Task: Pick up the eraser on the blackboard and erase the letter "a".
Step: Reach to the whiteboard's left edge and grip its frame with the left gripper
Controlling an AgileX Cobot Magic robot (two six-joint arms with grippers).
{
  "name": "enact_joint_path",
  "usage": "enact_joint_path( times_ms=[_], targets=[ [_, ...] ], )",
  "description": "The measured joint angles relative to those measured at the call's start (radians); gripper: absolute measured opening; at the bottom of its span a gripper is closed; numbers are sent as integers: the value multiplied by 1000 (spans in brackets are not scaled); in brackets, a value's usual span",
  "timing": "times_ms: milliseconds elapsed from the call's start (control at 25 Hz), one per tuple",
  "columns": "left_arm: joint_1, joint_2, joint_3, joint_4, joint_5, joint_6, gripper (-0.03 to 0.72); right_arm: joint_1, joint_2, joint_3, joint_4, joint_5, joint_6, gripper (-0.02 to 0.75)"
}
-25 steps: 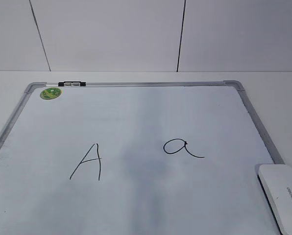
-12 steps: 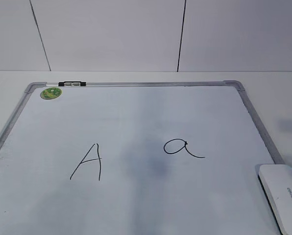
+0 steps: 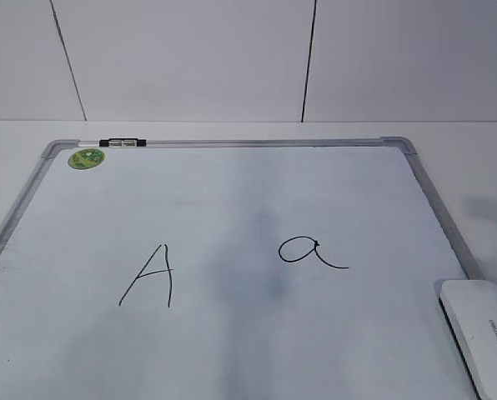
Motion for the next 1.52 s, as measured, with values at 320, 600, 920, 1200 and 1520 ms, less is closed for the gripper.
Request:
enact_joint_path(
  times_ms=[320,600,920,1200,1520],
  targets=[
    [0,0,0,0,0,0,307,0,146,0,11,-4,-6,592],
    [0,0,0,0,0,0,307,2,218,-2,11,-63,-16,592],
    [0,0,0,0,0,0,307,135,305,-40,-34,-124,33,592],
    [0,0,0,0,0,0,307,281,391,-42,-132,-178,157,592],
    [0,0,0,0,0,0,307,289,408,-42,-139,-214,189,592]
  ],
)
